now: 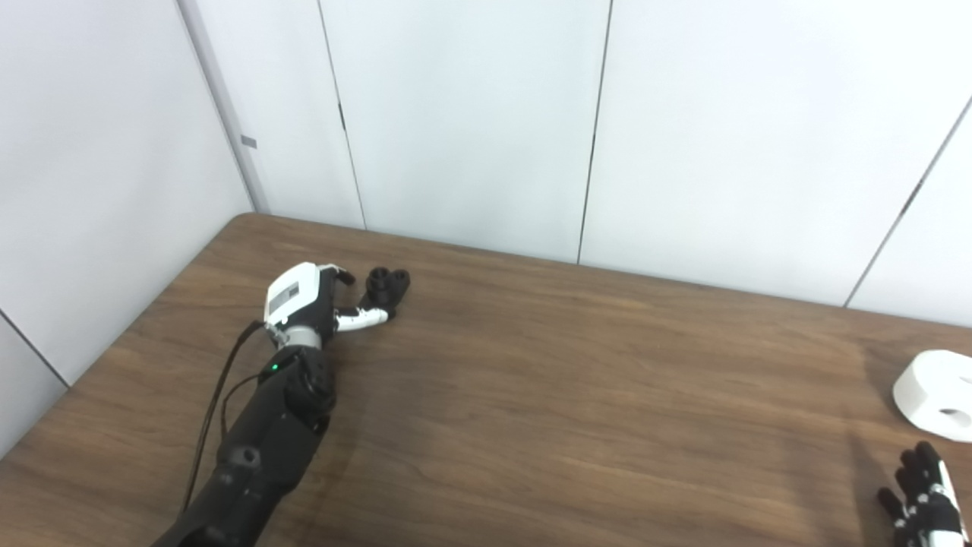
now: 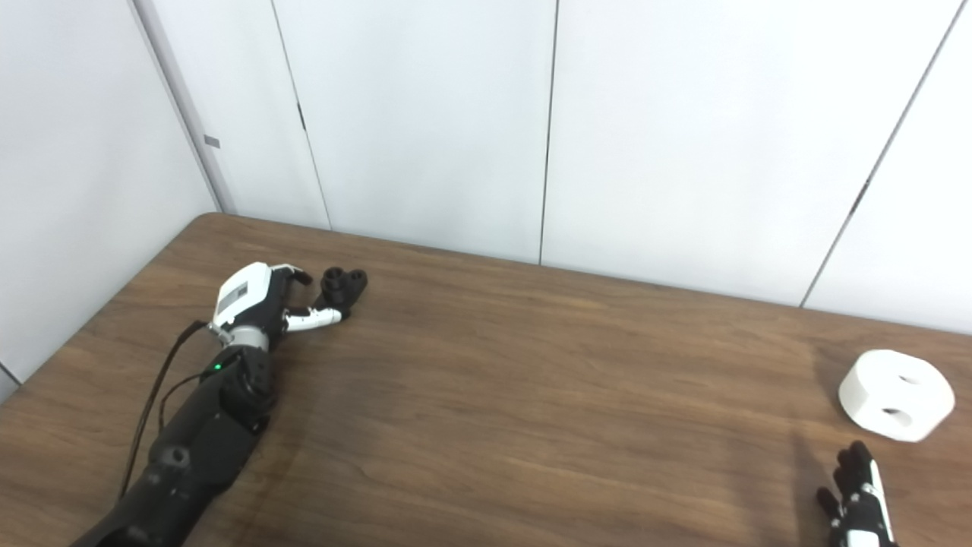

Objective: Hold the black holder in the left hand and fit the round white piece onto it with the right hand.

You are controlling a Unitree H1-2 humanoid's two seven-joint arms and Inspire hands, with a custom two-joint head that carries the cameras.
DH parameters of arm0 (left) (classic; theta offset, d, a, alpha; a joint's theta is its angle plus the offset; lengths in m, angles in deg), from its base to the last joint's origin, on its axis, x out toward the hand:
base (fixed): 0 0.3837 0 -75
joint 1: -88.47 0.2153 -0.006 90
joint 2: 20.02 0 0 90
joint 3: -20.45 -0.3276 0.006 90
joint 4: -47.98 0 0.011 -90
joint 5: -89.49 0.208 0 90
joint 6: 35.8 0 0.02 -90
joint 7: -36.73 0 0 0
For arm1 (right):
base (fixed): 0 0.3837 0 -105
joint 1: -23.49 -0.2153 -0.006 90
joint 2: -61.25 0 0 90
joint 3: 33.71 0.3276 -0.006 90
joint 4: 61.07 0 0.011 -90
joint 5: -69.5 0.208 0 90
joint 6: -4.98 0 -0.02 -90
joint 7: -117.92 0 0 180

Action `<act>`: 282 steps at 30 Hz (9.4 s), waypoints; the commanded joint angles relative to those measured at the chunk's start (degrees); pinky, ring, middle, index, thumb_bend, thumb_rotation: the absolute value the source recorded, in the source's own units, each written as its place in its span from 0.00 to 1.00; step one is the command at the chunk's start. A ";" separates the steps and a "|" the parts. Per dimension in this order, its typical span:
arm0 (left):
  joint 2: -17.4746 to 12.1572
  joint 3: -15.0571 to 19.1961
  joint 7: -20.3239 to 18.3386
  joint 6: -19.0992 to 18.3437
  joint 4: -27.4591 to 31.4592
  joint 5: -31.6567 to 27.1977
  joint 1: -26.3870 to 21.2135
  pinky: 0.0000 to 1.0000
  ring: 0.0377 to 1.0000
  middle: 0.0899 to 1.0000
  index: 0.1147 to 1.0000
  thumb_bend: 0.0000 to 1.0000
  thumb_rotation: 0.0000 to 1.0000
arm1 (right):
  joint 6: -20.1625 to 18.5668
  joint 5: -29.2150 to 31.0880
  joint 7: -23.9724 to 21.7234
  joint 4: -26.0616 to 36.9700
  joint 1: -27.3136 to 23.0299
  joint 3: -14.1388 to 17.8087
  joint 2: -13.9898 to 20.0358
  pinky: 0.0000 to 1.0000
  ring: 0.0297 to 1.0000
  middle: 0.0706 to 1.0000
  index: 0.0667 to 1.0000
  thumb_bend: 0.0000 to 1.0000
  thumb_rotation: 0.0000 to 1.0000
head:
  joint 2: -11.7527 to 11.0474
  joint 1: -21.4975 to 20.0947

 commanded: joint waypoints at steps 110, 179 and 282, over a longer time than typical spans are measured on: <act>3.98 -11.93 -15.52 19.18 39.66 -3.55 26.70 0.77 0.87 0.76 0.42 0.52 0.05 | -2.87 -2.91 2.35 4.34 1.90 -3.02 -1.83 1.00 0.96 0.96 1.00 0.56 1.00 | 7.87 -14.80; 9.22 -19.31 -18.34 24.75 36.47 14.10 28.24 0.89 0.84 0.74 0.42 0.52 0.05 | -18.80 -18.91 1.89 16.38 -11.77 -1.02 10.93 0.84 0.88 0.88 0.86 0.60 0.57 | 11.42 -34.74; 9.51 -21.62 -14.06 26.77 33.07 15.48 27.90 0.84 0.81 0.72 0.42 0.52 0.05 | -23.85 -46.56 -27.74 -22.04 -47.41 -18.64 38.01 1.00 1.00 0.93 0.74 0.90 0.35 | 5.85 -37.02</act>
